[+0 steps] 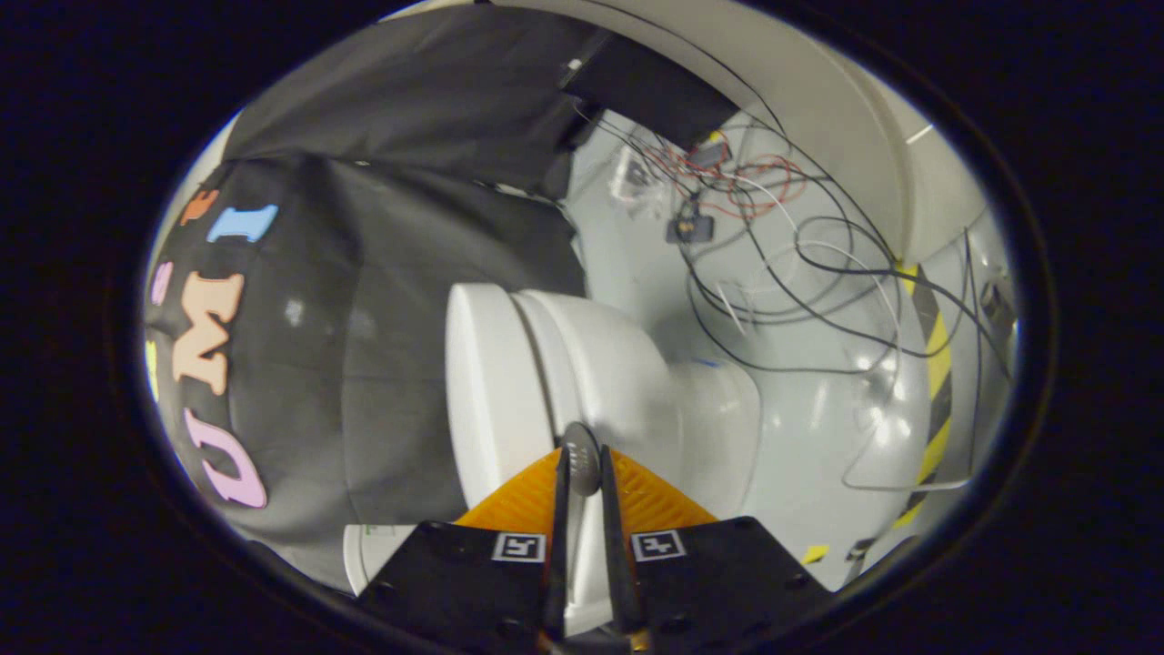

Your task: Open the toilet lid.

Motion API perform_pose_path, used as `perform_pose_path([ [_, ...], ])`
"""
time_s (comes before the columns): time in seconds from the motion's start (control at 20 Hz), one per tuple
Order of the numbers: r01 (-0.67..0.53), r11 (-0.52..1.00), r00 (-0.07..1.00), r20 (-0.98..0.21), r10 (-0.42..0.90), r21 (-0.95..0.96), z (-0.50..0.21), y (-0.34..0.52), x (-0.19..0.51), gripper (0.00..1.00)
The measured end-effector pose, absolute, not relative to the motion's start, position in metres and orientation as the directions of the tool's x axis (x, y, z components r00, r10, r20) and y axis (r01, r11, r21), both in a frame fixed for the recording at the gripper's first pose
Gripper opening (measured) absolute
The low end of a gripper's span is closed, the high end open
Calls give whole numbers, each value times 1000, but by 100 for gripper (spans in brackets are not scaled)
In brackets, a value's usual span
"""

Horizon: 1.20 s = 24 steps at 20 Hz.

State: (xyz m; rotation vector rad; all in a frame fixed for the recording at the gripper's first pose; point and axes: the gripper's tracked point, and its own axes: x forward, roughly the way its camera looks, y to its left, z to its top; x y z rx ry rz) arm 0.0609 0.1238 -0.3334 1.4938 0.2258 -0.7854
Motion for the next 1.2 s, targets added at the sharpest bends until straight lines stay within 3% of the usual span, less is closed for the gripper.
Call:
perform_pose_path([
  [0.35, 607, 27, 752, -563, -342, 794, -328, 114, 72, 22],
  [0.45, 619, 64, 751, -566, -341, 783, -317, 117, 60, 6],
  [0.8, 651, 320, 758, -571, -316, 688, -290, 119, 65, 7],
  [1.2, 593, 545, 802, -495, -335, 593, -229, 127, 74, 8],
])
